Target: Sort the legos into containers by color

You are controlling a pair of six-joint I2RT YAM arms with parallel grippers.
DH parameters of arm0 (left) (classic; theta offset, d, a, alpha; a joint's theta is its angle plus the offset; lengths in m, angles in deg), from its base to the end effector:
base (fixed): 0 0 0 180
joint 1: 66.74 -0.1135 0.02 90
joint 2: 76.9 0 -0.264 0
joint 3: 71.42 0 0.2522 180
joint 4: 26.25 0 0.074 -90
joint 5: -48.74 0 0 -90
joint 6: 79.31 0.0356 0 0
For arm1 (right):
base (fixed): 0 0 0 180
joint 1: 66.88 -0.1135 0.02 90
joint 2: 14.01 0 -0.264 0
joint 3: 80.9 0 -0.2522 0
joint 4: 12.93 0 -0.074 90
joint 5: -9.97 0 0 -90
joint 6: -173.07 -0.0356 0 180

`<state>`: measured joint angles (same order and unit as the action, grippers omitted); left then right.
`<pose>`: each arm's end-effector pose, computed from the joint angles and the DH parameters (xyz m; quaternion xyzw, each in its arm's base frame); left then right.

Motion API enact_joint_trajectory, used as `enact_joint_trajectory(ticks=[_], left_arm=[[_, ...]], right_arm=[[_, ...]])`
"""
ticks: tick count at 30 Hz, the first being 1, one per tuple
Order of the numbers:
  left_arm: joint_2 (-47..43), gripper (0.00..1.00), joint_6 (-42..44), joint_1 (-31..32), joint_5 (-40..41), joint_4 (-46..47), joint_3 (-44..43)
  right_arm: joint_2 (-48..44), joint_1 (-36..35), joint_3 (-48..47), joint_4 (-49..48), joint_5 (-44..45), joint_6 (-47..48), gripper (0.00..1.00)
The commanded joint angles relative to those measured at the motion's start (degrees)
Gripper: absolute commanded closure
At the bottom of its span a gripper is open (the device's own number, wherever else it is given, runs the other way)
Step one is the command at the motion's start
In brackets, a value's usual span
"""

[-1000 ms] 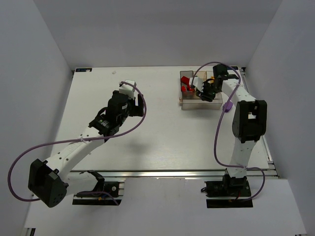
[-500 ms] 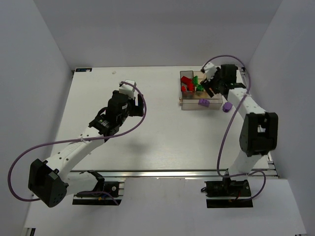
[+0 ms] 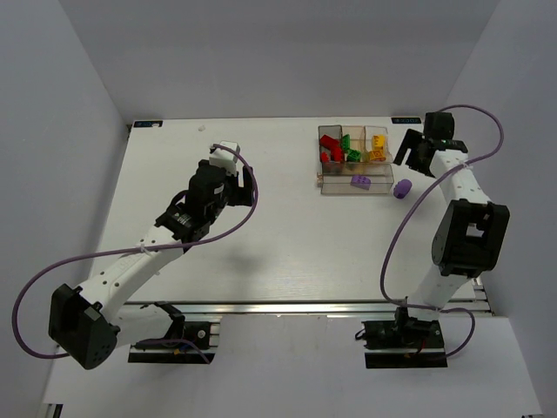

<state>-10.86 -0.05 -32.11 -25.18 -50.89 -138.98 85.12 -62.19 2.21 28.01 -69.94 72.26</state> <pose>0.2232 -0.1421 0.3190 0.0956 0.8243 -0.1028 0.5484 0.3916 -0.0384 0.2897 0.1579 0.9011 -0.0595 0.3995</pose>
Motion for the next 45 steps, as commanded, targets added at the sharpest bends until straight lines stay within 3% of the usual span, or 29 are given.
enact_joint_trajectory(ticks=[1,5,12,25,31,34,41,45], left_arm=[[-2.1,0.11,0.0,0.0,-0.5,0.6,0.5],[-1.9,0.11,0.2,0.0,-0.3,0.6,0.5],[-1.5,0.11,0.3,0.0,-0.1,0.7,0.5],[-0.4,0.11,0.4,0.0,0.6,0.5,0.5],[-0.7,0.11,0.4,0.0,0.9,0.5,0.5],[-0.6,0.11,0.4,0.0,0.8,0.4,0.5],[-0.8,0.11,0.5,0.0,1.0,0.5,0.5],[-0.9,0.11,0.4,0.0,0.7,0.4,0.5]], right_arm=[[3.1,1.8,-4.1,6.1,2.6,-11.2,0.11],[7.2,2.9,-3.7,5.6,1.6,-15.6,0.11],[11.6,3.9,-3.8,4.5,0.5,-19.6,0.24],[20.6,5.2,-9.2,4.3,-3.8,-19.2,0.22],[21.0,5.6,-8.8,4.3,-4.2,-19.2,0.30],[20.8,5.9,-8.5,4.2,-4.8,-18.9,0.39],[18.0,7.0,-7.1,4.0,-5.3,-18.5,0.75],[12.2,7.6,-4.3,-0.8,-4.9,-12.9,0.92]])
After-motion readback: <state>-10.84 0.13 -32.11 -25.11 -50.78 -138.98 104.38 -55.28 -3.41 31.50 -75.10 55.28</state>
